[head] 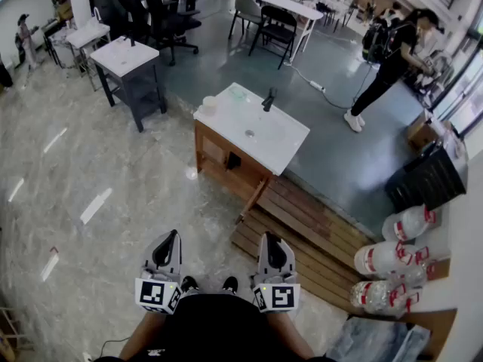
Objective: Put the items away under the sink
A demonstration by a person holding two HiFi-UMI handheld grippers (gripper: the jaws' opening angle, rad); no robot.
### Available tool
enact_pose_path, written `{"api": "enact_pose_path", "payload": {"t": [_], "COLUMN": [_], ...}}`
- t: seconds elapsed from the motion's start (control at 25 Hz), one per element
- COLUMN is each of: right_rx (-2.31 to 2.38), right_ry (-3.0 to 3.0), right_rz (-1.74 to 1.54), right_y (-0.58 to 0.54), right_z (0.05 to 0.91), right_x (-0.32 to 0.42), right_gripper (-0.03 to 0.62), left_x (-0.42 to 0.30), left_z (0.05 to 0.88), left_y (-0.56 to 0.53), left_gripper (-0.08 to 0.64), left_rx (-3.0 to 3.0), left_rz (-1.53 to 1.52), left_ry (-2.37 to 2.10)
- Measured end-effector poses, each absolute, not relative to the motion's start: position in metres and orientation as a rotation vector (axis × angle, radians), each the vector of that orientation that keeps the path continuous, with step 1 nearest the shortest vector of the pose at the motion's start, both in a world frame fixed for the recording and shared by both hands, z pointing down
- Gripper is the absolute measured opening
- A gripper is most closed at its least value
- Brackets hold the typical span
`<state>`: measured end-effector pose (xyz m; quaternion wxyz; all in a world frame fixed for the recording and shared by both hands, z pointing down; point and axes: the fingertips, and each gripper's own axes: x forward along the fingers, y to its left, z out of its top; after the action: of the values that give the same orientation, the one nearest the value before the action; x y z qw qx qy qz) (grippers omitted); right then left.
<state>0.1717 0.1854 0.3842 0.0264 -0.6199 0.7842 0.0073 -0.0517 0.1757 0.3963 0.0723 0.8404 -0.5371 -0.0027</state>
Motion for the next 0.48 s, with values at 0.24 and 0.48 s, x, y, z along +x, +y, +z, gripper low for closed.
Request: {"api": "enact_pose_path", "payload": {"t": [0.24, 0.48], "right_rx": [-1.911, -1.856], "right_ry": [2.428, 2.428], "right_rz": [0.012, -0.038], "right_y": [0.1859, 0.1868], "right_z": [0.3834, 0.3854], "right_x": [0.1721, 0.1702], "right_gripper": [0.015, 0.015], "left_x": [-0.0508, -0.0500], "left_z": [0.3884, 0.3886], "left_y": [0.1775, 0.1779], "left_gripper": [0.005, 0.005], "left_rx": [2.540, 2.546], "left_rz": [-0.027, -0.028], "left_ry": [-1.633, -1.631]}}
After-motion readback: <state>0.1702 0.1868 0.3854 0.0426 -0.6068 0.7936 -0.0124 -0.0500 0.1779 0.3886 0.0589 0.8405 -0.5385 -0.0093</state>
